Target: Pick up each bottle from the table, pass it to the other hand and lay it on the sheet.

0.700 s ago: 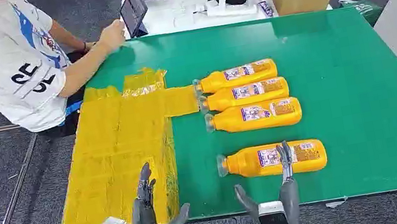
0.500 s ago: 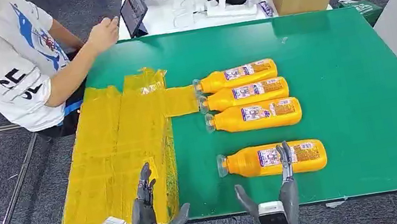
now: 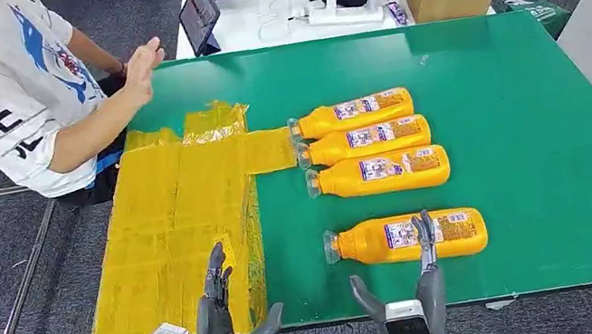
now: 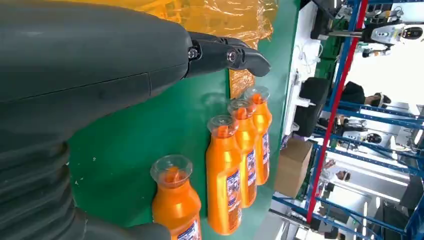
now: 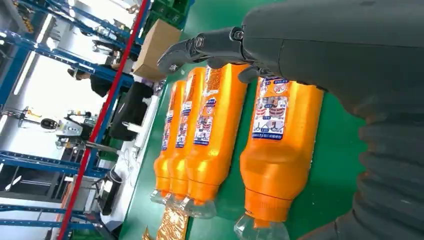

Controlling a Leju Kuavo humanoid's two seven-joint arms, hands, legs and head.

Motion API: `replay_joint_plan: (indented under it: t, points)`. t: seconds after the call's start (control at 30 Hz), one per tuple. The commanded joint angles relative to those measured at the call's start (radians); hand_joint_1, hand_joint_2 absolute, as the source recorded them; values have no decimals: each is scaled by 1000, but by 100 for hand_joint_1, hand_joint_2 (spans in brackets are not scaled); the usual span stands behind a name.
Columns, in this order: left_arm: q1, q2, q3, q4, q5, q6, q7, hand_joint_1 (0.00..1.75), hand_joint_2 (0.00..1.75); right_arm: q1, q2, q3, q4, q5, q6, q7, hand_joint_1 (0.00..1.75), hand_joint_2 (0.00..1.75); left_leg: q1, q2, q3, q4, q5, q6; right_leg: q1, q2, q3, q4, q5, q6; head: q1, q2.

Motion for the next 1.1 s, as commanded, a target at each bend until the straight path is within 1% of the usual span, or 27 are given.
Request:
replay_joint_plan:
  t: [0.03, 0.07, 0.1, 0.13, 0.2, 0.23, 0.3, 0.33, 0.37, 0.4, 0.43, 0.5, 0.6, 0.67, 0.7, 0.73, 0.77, 0.83, 0.9, 0.93, 0.97, 1.0, 1.03, 1.07, 1.1]
  points:
    - [-15, -10, -8, 45, 3, 7, 1, 0, 175, -25, -24, 2, 51, 6, 1, 1, 0, 175, 0, 0, 5, -1, -2, 0, 1, -1, 5, -2, -1, -1, 0, 0]
    - [-15, -10, -8, 43, 3, 8, -1, 0, 175, -25, -25, 3, 50, 7, 1, 1, 0, 175, 1, 2, 9, -1, -4, -1, 2, 0, 9, -2, -3, -2, 0, 0]
    - [-16, -10, -8, 40, 3, 10, -3, 0, 175, -26, -26, 3, 48, 10, 1, 1, 0, 175, 0, 0, 4, -1, -1, 0, 1, -1, 5, -2, -1, -1, 0, 0]
    - [-16, -10, -9, 39, 2, 10, -3, 0, 175, -27, -31, 5, 44, 17, 1, 1, 0, 175, 1, 1, 6, -1, -2, -1, 1, 0, 7, -2, -2, -1, 0, 0]
    - [-19, -10, -8, 36, 2, 12, -6, 0, 175, -27, -38, -8, 23, 72, 1, 1, 0, 175, 0, 0, 3, -1, -1, 0, 0, -1, 3, -1, -1, -1, 0, 0]
    - [-19, -10, -4, 33, 3, 13, -8, 0, 175, -28, -45, -9, 12, 104, 1, 17, 0, 175, 1, 1, 6, -1, -2, 0, 1, -1, 6, -1, -2, -1, 0, 0]
    - [-8, -2, -7, 28, 5, 14, -12, 0, 175, -24, -64, -12, -16, 136, 1, 50, 0, 175, 0, 0, 3, -1, -1, 0, 0, -1, 3, -1, -1, -1, 0, 0]
    - [-3, -3, 0, 23, 3, 23, -25, 0, 175, -29, -96, -3, -25, 224, 1, 132, 0, 175, 0, 0, 5, 0, -2, 0, 1, -1, 6, -1, -2, -1, 0, 0]
    - [-2, -4, 7, 18, -3, 30, -32, 0, 175, -32, -122, 0, -45, 278, 1, 183, 0, 175, 0, 1, 7, 0, -3, 0, 1, -1, 7, -1, -2, -1, 0, 0]
    - [-2, -8, 19, 9, -10, 35, -38, 0, 175, -36, -157, -5, -76, 365, 1, 256, 0, 175, 0, 1, 4, -1, -1, 0, 0, 0, 4, -1, -1, -1, 0, 0]
    - [-4, -11, 26, 3, -14, 33, -38, 0, 175, -39, -181, -10, -101, 413, 10, 298, 0, 175, 0, 0, 3, -1, -1, 0, 0, 0, 3, -1, 0, 0, 0, 0]
    - [-11, -18, 41, -3, -13, 15, -29, 0, 175, -51, -223, -39, -157, 502, 42, 387, 0, 175, 1, 1, 6, 0, -3, 0, 1, -1, 7, -2, -2, -1, 0, 0]
    - [-13, -20, 44, -3, -14, 13, -27, 0, 175, -56, -230, -46, -168, 500, 56, 396, 0, 175, 0, 0, 2, 0, -1, 0, 0, -1, 3, -1, -1, 0, 0, 0]
    - [-8, -22, 47, 4, -19, 3, -27, 0, 175, -54, -242, -55, -170, 553, 63, 436, 0, 175, 0, 2, 6, 1, -3, 0, 1, 0, 7, -1, -2, -1, 0, 0]
    - [-6, -27, 53, 9, -25, -6, -30, 0, 175, -65, -268, -62, -178, 591, 91, 487, 0, 175, -1, 0, 3, 0, -1, 0, 0, -1, 4, -1, -1, -1, 0, 0]
    - [-6, -29, 57, 13, -28, -10, -30, 0, 175, -75, -278, -74, -182, 602, 103, 506, 0, 175, 0, 0, 4, 0, -2, 0, 0, -1, 5, -1, -1, -1, 0, 0]
    - [-5, -32, 62, 15, -32, -12, -30, 0, 175, -88, -300, -84, -180, 625, 157, 546, 0, 175, -1, 1, 5, 0, -2, 0, 0, 0, 6, -1, -1, -1, 0, 0]
    - [-3, -37, 72, 14, -40, -15, -29, 0, 175, -99, -318, -98, -184, 636, 216, 591, 0, 175, -1, 0, 2, 0, 0, 0, 0, 0, 2, -1, 0, 0, 0, 0]
    - [-2, -36, 73, 13, -40, -16, -28, 0, 175, -102, -321, -100, -186, 636, 219, 594, 0, 175, 0, 1, 6, 0, -3, 0, 0, 0, 7, -1, -2, -1, 0, 0]
    - [0, -39, 80, 7, -43, -20, -24, 0, 175, -102, -332, -98, -185, 653, 252, 618, 0, 175, -1, 1, 3, 0, -1, 0, 0, 0, 3, -1, 0, 0, 0, 0]
    - [3, -41, 85, 4, -47, -27, -19, 0, 175, -105, -341, -99, -181, 637, 287, 638, 0, 175, -1, 1, 4, 0, -2, 0, 0, 0, 5, -1, -1, 0, 0, 0]
    - [4, -46, 94, 5, -49, -43, -10, 0, 175, -107, -365, -91, -179, 647, 346, 683, 0, 175, -1, 1, 3, 0, -1, 0, 0, 0, 4, -1, -1, 0, 0, 0]
    - [4, -48, 100, 8, -51, -51, -8, 0, 175, -114, -372, -96, -167, 609, 379, 692, 0, 175, -1, 0, 2, 0, 0, 0, 0, 0, 2, -1, 0, 0, 0, 0]
    - [1, -52, 107, 15, -59, -63, -5, 0, 175, -123, -401, -92, -139, 633, 443, 740, 0, 175, 0, 1, 7, 0, -3, 0, 1, 0, 8, -1, -2, -1, 0, 0]
    - [-1, -53, 108, 19, -61, -69, -3, 0, 175, -127, -400, -99, -122, 614, 455, 741, 0, 175, 0, 1, 3, 0, -1, 0, 0, 0, 4, -1, 0, 0, 0, 0]
